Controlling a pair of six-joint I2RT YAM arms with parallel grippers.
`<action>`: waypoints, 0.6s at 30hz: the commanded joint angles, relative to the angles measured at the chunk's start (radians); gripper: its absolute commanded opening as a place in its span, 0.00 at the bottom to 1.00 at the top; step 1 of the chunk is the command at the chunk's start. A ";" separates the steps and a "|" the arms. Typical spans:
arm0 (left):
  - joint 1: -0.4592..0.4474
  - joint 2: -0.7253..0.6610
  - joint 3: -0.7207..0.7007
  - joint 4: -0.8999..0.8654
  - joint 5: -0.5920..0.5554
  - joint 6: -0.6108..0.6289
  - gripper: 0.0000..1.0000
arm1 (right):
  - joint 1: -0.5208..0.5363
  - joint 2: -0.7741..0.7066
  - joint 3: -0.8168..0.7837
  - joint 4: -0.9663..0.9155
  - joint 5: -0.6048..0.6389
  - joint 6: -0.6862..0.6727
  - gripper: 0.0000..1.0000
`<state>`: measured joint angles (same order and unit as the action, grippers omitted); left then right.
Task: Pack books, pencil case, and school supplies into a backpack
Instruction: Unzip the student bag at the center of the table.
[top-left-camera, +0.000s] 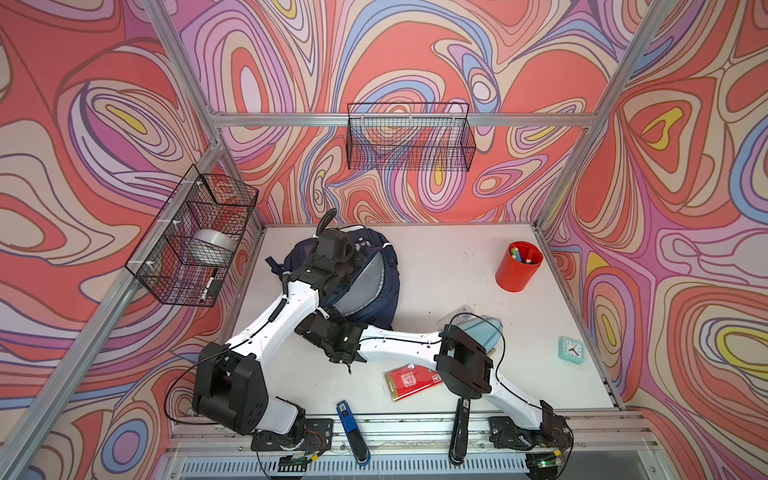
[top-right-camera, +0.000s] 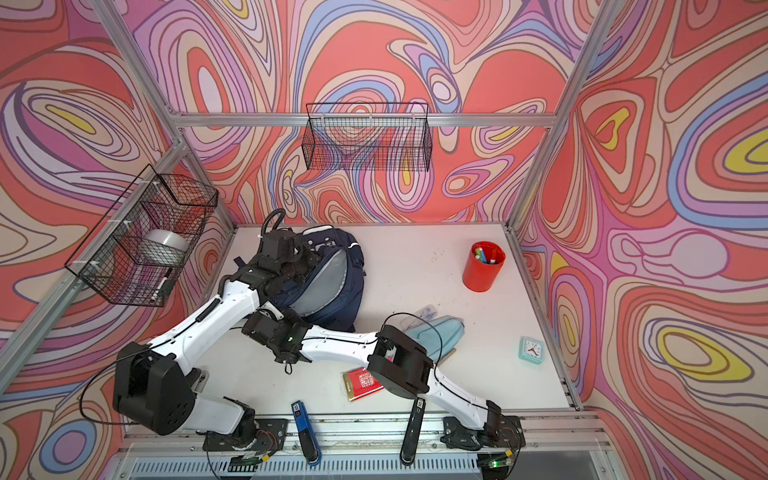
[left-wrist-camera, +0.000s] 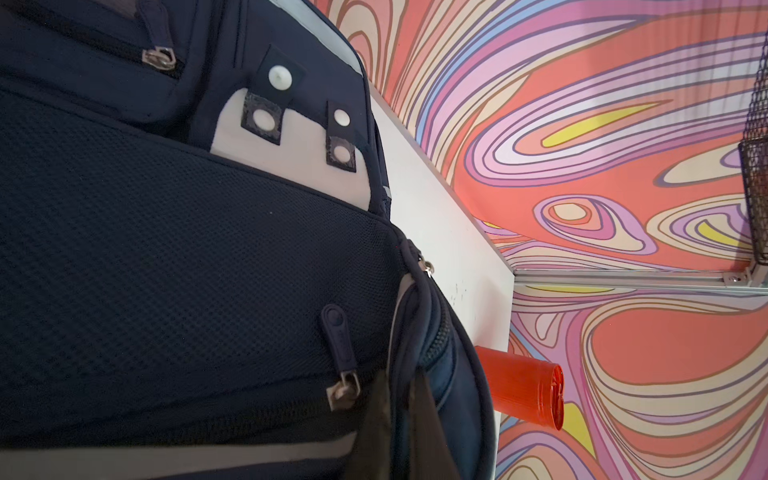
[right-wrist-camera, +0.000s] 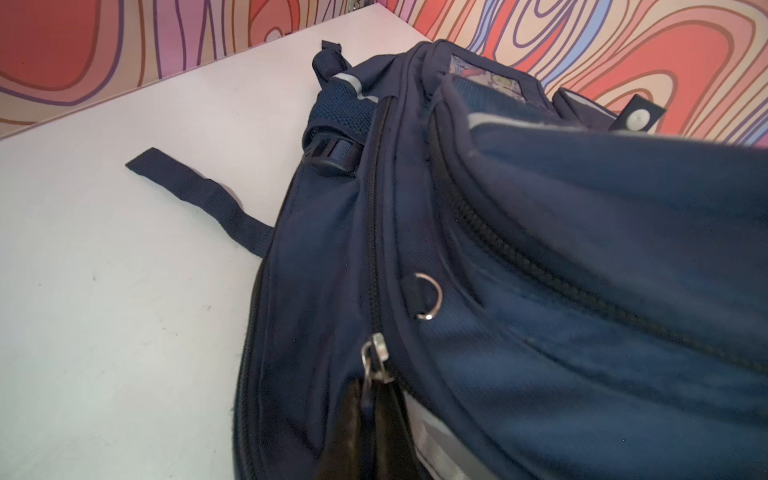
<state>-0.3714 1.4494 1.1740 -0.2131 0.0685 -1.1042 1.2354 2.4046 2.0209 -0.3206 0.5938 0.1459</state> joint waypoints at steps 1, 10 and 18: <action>-0.020 -0.034 0.018 0.184 0.013 -0.048 0.00 | 0.019 -0.019 -0.062 0.047 -0.162 -0.001 0.11; -0.008 -0.028 -0.047 0.182 0.076 0.061 0.08 | 0.018 -0.325 -0.467 0.196 -0.209 0.047 0.51; -0.009 -0.008 -0.090 0.192 0.127 0.137 0.49 | 0.019 -0.588 -0.757 0.236 -0.211 0.135 0.87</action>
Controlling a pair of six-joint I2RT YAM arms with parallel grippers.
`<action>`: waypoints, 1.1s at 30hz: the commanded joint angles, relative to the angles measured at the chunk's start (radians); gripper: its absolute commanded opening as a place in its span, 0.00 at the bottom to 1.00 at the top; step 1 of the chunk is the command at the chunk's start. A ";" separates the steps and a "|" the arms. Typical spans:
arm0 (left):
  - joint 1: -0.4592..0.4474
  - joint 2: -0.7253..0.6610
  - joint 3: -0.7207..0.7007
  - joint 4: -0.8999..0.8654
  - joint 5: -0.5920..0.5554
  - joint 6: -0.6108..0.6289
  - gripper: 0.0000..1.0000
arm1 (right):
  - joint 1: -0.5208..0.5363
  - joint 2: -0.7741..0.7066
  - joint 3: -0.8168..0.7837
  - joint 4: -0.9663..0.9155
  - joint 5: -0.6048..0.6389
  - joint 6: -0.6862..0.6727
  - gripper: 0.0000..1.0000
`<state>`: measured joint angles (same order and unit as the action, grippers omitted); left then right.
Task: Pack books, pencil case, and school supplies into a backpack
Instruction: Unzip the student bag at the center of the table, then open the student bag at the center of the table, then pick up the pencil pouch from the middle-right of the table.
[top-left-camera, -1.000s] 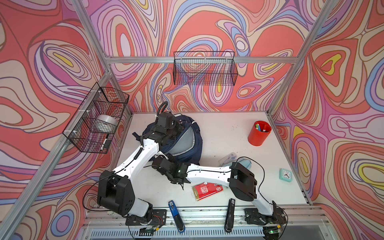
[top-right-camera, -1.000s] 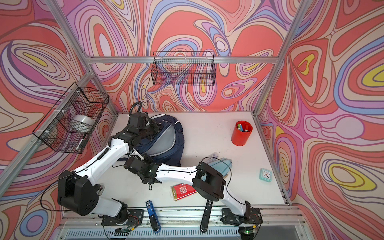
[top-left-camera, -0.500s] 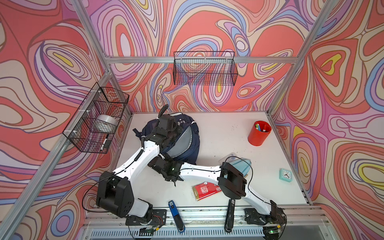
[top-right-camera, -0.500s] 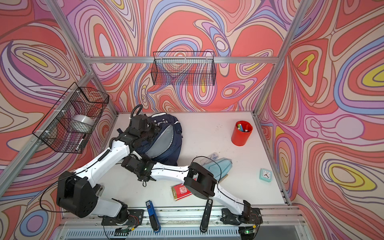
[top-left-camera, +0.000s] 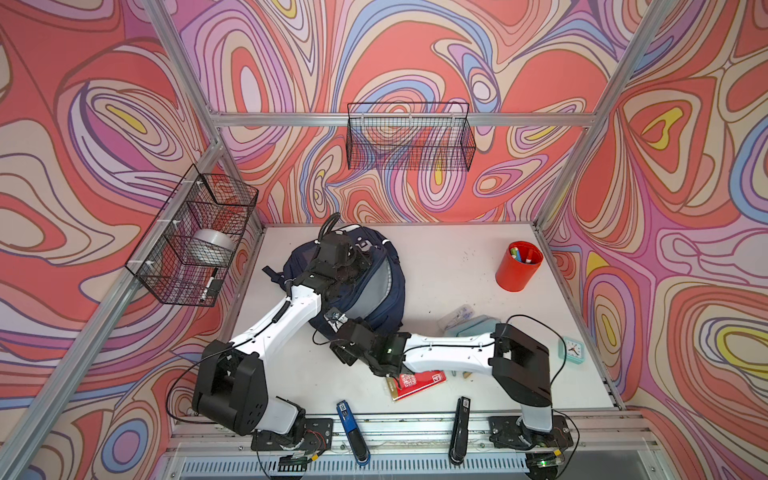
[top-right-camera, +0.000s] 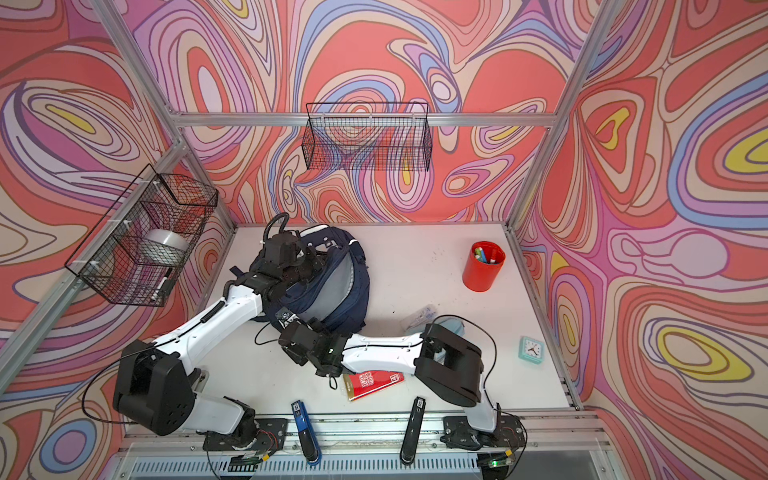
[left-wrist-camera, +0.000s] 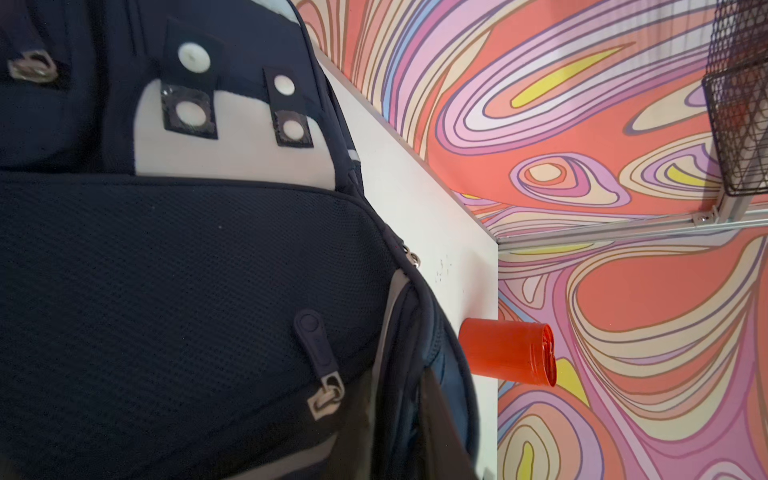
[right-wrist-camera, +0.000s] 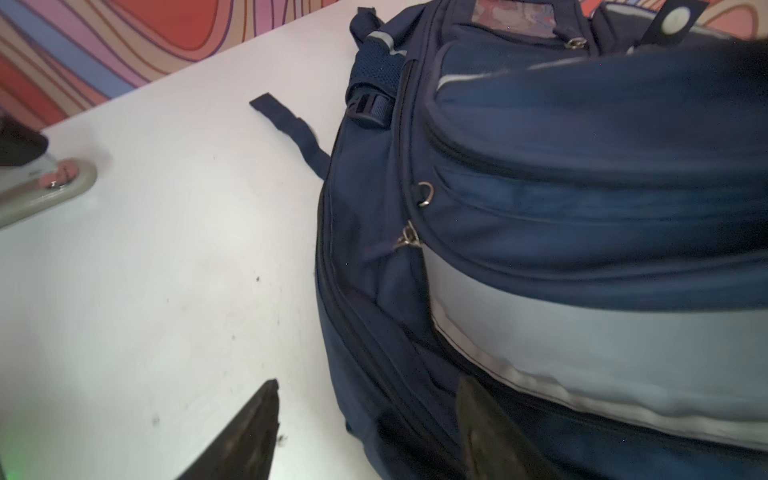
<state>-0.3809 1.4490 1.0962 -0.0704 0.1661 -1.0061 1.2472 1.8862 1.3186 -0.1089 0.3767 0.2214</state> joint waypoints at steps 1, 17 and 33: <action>0.002 -0.012 -0.018 0.049 0.032 0.053 0.61 | 0.007 -0.106 -0.085 0.019 0.031 0.090 0.98; -0.227 -0.003 0.137 -0.448 -0.258 0.844 0.96 | -0.488 -0.889 -0.559 -0.388 -0.092 0.620 0.98; -0.287 0.201 0.096 -0.393 -0.523 0.923 0.82 | -1.020 -0.941 -0.813 -0.275 -0.348 0.577 0.97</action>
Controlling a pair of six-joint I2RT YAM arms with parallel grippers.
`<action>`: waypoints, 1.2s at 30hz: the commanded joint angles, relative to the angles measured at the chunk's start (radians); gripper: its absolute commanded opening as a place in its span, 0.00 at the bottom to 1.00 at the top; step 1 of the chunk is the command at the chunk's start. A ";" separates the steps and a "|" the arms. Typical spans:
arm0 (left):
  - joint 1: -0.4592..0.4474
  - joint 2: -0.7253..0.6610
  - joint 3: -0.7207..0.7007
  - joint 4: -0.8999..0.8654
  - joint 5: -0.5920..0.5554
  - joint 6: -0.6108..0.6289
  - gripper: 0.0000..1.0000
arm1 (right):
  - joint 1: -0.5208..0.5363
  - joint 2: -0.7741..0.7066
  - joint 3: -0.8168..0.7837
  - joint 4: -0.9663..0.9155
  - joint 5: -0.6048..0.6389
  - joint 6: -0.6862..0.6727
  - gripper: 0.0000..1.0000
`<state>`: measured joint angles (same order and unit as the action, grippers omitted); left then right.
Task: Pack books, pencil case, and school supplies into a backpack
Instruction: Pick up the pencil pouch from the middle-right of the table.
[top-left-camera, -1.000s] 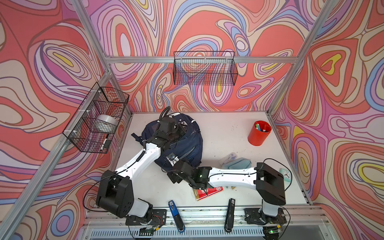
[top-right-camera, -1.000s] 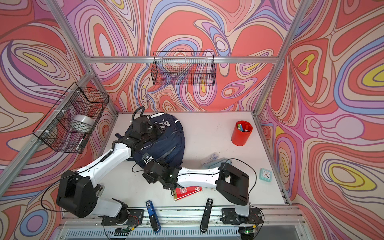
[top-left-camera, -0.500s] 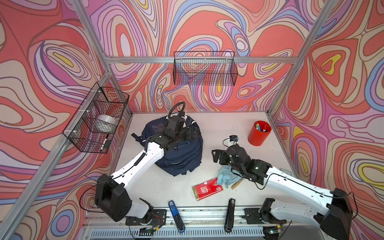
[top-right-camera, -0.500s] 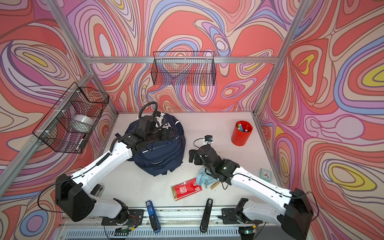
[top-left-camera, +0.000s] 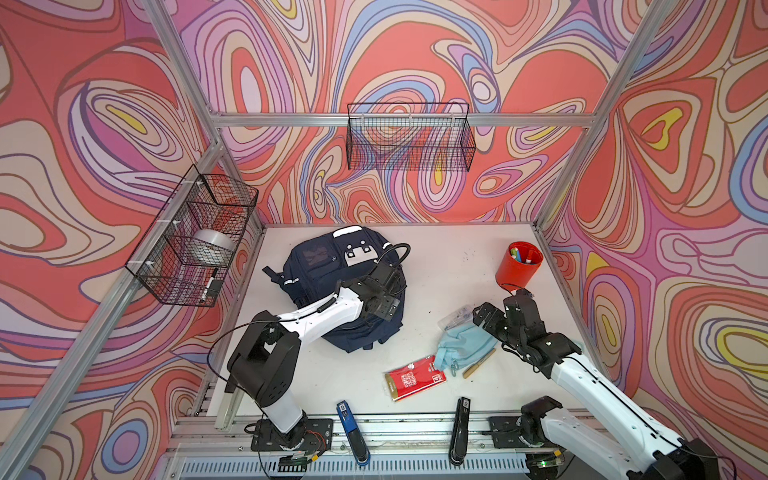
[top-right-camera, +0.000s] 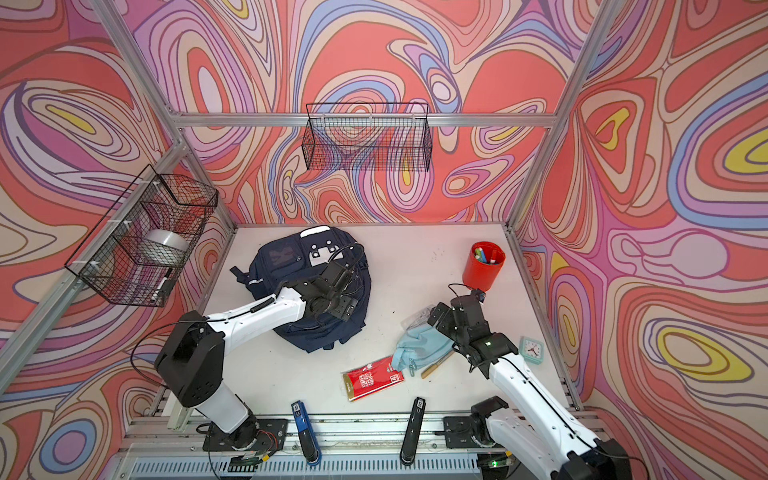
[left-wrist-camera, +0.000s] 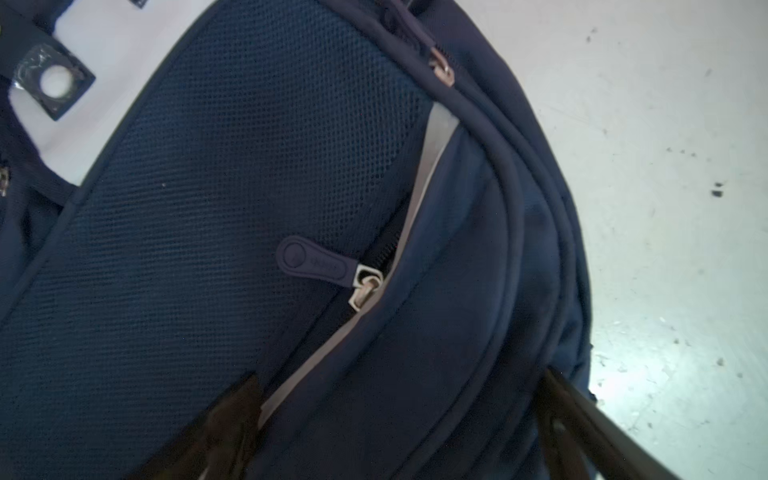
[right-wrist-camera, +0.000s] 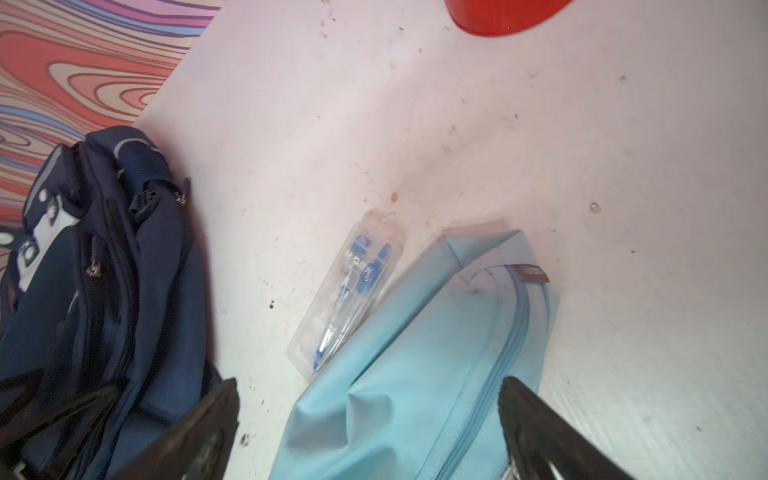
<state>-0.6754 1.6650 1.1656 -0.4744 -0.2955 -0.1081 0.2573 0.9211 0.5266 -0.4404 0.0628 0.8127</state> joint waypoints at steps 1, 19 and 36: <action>0.007 -0.015 0.019 0.026 -0.061 0.025 0.78 | -0.038 0.035 -0.021 0.057 -0.023 -0.018 0.97; 0.008 0.005 0.071 -0.004 -0.026 -0.010 0.00 | -0.222 0.236 0.022 0.158 -0.153 -0.111 0.70; 0.008 -0.092 0.118 -0.067 0.002 -0.030 0.00 | -0.236 0.242 0.086 0.094 -0.104 -0.208 0.03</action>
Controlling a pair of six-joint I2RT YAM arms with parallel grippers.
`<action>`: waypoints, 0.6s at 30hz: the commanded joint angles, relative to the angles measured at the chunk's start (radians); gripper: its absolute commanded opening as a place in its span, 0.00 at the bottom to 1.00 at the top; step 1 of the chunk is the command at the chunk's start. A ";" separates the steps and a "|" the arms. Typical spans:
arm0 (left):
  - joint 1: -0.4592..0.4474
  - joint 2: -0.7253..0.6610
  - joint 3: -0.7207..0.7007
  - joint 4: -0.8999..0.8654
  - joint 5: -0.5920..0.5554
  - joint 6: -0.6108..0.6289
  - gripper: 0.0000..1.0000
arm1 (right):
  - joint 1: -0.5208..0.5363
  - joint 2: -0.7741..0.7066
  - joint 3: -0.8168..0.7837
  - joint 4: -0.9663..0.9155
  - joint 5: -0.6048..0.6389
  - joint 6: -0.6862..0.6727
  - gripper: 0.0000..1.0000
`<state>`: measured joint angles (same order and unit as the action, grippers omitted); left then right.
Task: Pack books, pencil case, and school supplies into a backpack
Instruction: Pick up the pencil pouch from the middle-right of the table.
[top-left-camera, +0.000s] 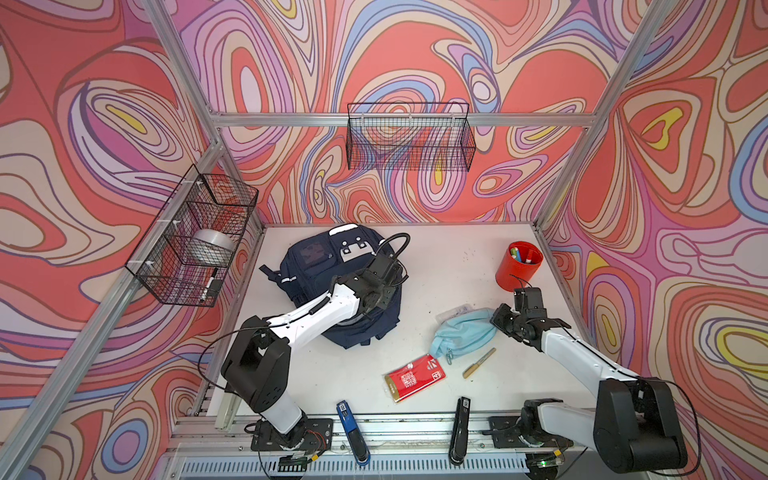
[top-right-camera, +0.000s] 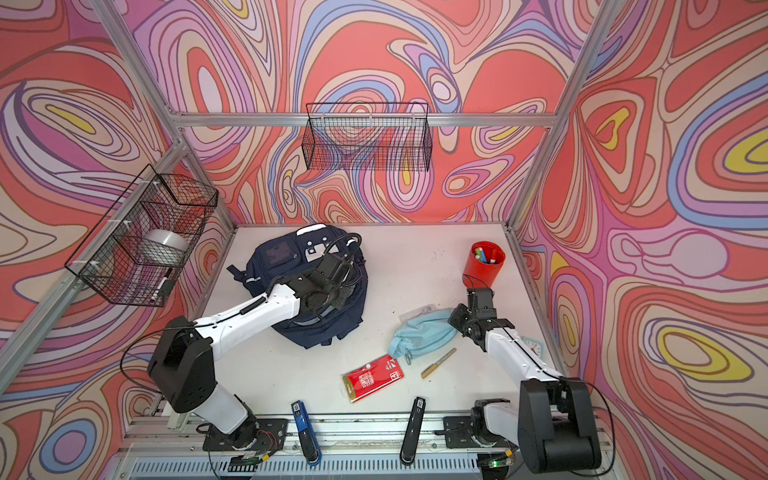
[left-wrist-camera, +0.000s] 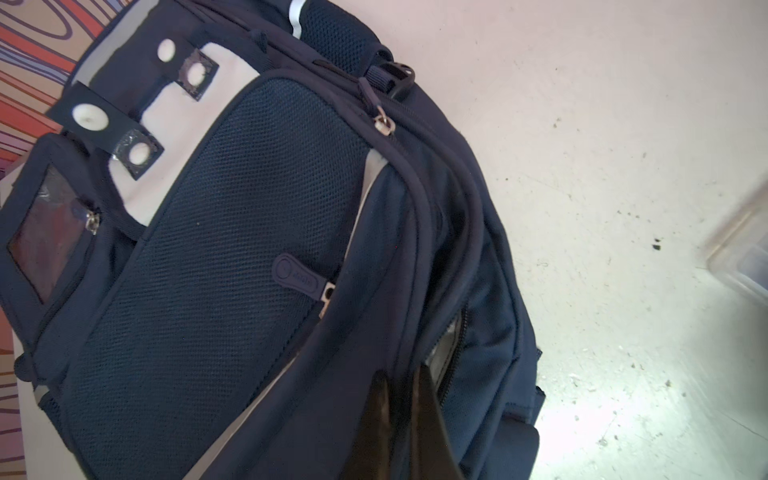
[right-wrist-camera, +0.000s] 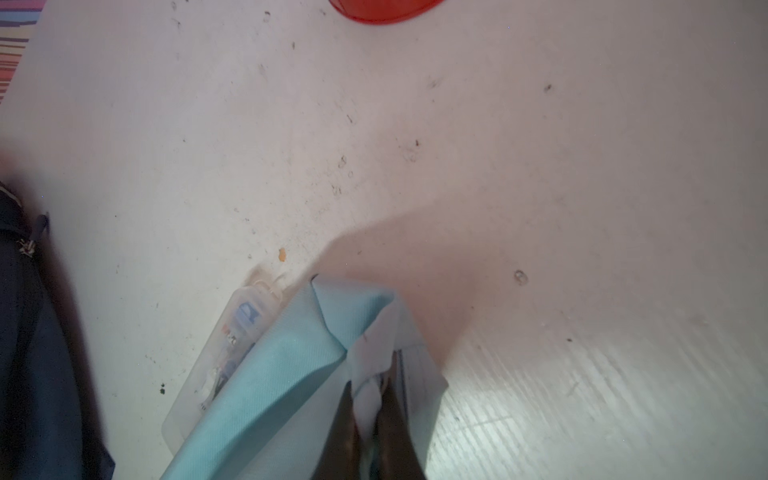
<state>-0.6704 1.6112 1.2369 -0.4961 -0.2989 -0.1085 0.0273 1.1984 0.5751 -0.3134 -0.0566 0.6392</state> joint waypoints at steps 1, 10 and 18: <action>0.003 -0.045 0.058 -0.056 0.005 -0.032 0.00 | -0.004 -0.046 0.047 -0.044 0.005 -0.045 0.00; 0.034 -0.129 0.096 -0.064 0.112 -0.047 0.00 | -0.005 -0.200 0.134 -0.178 -0.072 -0.057 0.00; 0.069 -0.155 0.127 -0.059 0.240 -0.092 0.00 | 0.028 -0.183 0.242 -0.079 -0.226 0.066 0.00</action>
<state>-0.6022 1.4971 1.3060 -0.5621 -0.1329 -0.1616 0.0353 0.9958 0.7815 -0.4561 -0.2222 0.6468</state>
